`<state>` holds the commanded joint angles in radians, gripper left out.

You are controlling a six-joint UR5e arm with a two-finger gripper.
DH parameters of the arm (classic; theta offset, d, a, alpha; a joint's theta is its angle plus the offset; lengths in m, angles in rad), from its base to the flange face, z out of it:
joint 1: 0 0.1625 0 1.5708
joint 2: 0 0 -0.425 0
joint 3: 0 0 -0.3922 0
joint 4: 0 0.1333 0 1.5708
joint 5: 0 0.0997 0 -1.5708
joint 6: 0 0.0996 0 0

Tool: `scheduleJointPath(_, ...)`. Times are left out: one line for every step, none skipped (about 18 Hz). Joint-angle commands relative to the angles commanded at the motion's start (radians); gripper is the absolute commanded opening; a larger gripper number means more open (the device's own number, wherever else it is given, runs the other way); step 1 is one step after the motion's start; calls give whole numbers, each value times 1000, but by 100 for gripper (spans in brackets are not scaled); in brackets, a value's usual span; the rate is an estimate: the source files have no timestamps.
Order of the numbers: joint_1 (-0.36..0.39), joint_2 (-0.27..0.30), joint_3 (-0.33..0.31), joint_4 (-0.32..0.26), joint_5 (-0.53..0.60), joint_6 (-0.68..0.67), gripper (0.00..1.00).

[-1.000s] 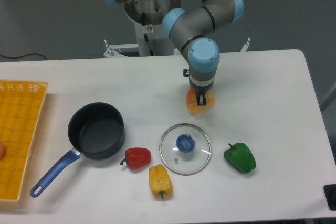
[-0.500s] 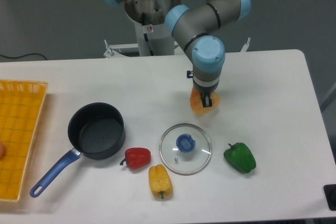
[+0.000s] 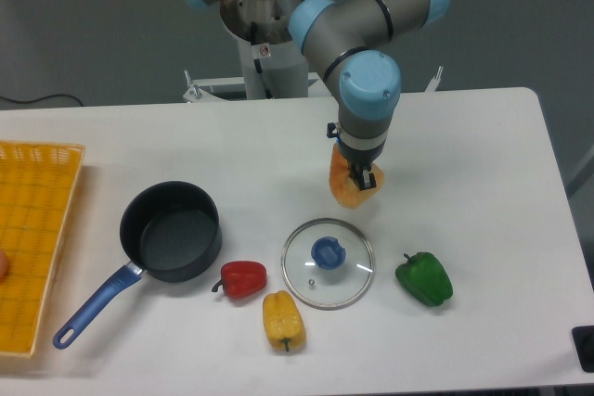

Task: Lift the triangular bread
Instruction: 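Raise the held bread and carry it toward the glass lid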

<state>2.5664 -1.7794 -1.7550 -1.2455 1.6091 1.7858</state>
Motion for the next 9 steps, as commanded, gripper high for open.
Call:
scheduleJointPath(-5,0,14,-11,-2,-29,12)
scheduleJointPath(-15,0,25,-18,-3,-57,12)
scheduleJointPath(-29,0,35,-20,-6,-83,12)
scheduleJointPath(-38,0,43,-20,-18,-112,12)
scheduleJointPath(-44,0,51,-20,-35,-144,12)
scheduleJointPath(-51,0,58,-19,-47,-170,12)
scheduleJointPath(-58,-2,68,-19,-55,-189,12)
scheduleJointPath(-64,-3,75,-17,-55,-201,12)
scheduleJointPath(-69,-5,81,-17,-60,-216,12)
